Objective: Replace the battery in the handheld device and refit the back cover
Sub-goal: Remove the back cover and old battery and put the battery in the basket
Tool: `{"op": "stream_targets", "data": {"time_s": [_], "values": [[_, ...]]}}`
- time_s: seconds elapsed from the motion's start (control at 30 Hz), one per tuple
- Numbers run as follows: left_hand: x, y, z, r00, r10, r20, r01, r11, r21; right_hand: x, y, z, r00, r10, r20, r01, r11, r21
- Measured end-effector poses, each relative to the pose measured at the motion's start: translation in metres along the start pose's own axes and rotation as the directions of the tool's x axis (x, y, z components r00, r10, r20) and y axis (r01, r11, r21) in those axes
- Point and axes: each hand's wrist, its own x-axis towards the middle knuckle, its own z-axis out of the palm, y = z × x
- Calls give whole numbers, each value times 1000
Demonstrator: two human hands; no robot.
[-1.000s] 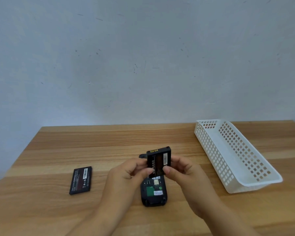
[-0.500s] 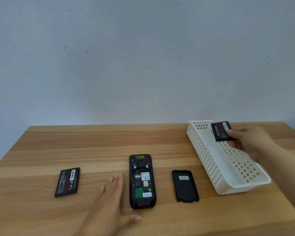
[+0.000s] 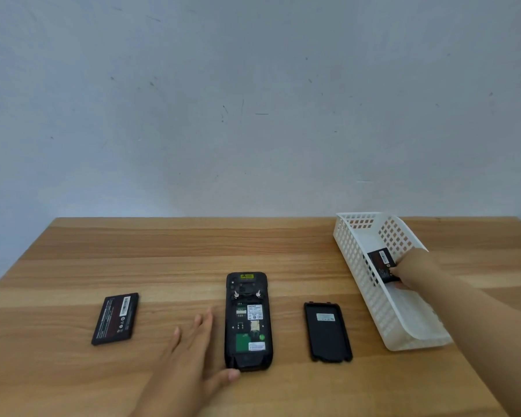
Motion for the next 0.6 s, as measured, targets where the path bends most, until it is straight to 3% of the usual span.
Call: {"op": "stream_targets", "data": {"time_s": [0.13,0.6], "values": [[-2,4,-2,1000,1,-10,0,1000,28,-11,-6,0,998,-33,56,50,940,-337],[0,1,0,1000,23,-18,-22,999,40,-11,-9,12,989,-137,55,146,850,-506]]}}
